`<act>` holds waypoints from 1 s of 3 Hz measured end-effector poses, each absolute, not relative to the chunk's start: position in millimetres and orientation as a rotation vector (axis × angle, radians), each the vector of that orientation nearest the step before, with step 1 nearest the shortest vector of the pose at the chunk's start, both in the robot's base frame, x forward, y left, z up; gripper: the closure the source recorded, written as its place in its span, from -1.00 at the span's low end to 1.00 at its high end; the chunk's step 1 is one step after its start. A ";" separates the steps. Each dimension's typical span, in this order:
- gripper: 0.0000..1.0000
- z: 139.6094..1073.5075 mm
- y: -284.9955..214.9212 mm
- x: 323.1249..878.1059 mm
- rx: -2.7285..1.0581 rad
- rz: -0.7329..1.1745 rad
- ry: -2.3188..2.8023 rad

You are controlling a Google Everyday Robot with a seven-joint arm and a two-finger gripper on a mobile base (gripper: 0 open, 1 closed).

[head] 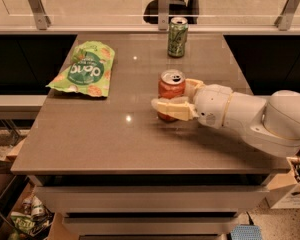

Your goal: Place coke can upright

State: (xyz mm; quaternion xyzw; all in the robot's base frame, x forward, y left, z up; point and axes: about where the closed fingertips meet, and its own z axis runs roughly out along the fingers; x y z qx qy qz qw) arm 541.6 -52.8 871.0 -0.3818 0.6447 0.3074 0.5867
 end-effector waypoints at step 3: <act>1.00 877.8 -41.3 538.4 -0.910 0.710 1.500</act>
Offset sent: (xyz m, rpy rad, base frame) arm -0.0003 0.0020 0.0009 -0.0005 -0.0013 0.0033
